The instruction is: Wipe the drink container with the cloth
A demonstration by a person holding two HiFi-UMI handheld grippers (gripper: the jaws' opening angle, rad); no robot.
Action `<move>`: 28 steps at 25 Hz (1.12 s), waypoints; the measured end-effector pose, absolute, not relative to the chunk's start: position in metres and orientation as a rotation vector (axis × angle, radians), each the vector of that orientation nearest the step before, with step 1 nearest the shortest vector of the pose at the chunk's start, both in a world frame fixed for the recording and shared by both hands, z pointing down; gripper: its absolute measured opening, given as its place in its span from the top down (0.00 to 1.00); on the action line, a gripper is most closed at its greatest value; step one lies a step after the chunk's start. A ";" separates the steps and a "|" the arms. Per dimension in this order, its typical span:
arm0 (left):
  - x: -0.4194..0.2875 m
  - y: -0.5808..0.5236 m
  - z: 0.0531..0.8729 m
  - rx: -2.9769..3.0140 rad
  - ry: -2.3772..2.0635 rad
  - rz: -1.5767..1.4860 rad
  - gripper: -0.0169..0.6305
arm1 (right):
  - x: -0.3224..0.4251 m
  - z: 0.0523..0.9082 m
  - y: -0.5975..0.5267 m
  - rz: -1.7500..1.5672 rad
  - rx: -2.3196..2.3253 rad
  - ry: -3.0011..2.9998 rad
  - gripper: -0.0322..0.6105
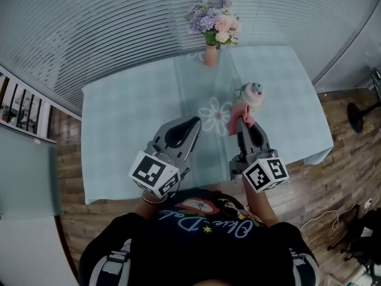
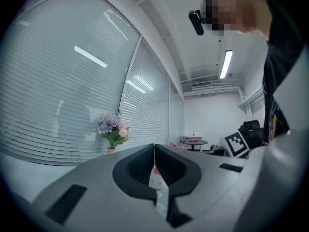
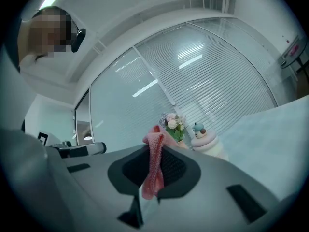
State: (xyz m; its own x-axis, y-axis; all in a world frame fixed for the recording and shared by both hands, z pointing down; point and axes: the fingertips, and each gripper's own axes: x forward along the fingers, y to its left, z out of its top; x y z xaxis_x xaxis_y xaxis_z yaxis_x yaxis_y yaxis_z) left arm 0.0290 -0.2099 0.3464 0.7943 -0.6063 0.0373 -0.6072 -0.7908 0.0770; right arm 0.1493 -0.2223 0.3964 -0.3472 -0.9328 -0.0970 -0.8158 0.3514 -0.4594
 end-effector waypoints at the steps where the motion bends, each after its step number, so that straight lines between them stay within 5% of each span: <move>1: 0.026 -0.211 0.348 2.889 -0.991 0.022 0.96 | 0.149 0.400 -0.227 -0.476 -1.563 2.273 0.91; 28: -0.013 -0.226 0.362 2.795 -1.137 0.059 0.96 | 0.173 0.472 -0.291 -0.687 -1.832 1.979 0.91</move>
State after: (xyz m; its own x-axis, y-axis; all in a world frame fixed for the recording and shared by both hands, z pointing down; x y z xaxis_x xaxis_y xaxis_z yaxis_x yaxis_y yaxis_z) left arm -0.0127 -0.2259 0.3625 0.7163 -0.6929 0.0822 -0.6977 -0.7095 0.0993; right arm 0.1735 -0.2907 0.4722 -0.0972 -0.9931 0.0651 -0.8197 0.0428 -0.5711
